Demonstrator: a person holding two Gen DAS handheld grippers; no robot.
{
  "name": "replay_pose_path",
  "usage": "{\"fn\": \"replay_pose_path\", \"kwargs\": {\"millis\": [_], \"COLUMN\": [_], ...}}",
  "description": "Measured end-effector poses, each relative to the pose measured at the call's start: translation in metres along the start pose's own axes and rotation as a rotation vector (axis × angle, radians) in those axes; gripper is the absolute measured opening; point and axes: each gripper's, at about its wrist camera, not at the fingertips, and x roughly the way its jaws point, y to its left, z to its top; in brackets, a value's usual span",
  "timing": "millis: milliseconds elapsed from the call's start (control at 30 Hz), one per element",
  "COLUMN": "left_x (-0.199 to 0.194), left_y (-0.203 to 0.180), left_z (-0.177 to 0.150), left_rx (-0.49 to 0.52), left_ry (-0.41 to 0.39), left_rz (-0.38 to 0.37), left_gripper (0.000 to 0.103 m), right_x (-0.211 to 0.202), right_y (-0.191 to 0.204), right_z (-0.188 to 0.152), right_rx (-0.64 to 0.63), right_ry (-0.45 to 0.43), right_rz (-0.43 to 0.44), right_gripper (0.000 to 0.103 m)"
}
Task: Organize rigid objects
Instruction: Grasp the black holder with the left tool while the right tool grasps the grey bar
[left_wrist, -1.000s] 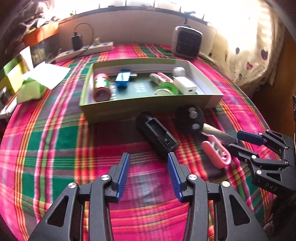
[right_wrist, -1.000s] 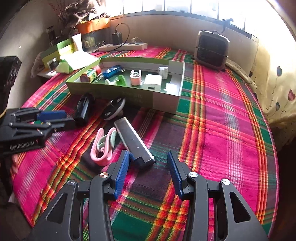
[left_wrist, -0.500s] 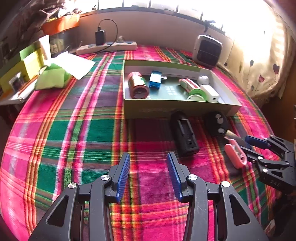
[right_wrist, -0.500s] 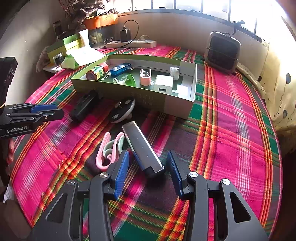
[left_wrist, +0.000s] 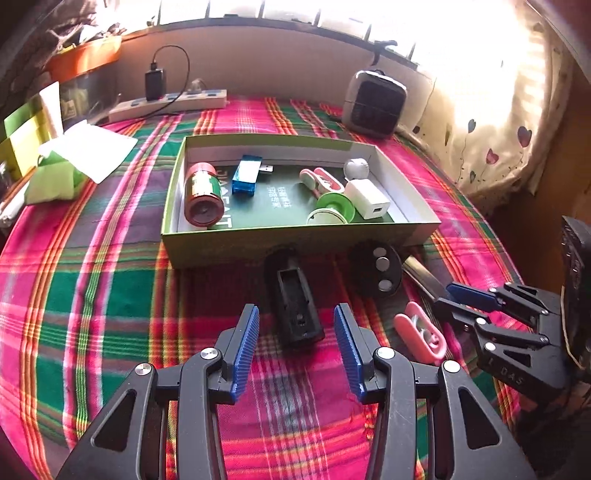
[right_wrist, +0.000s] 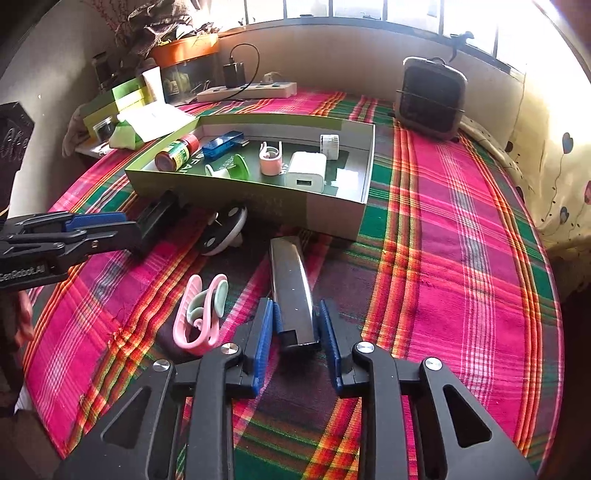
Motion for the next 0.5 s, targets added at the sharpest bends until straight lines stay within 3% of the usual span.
{"fn": "replay_pose_path", "kwargs": {"millis": [500], "left_x": [0.014], "left_y": [0.001], "left_z": [0.003], "left_rx": [0.008], "left_ry": [0.02], "left_rz": [0.071], "left_gripper": [0.042], "right_x": [-0.001], "right_y": [-0.005], "right_z": [-0.002], "right_rx": [0.034], "right_ry": [-0.006], "right_rz": [-0.006], "right_gripper": [0.025]}}
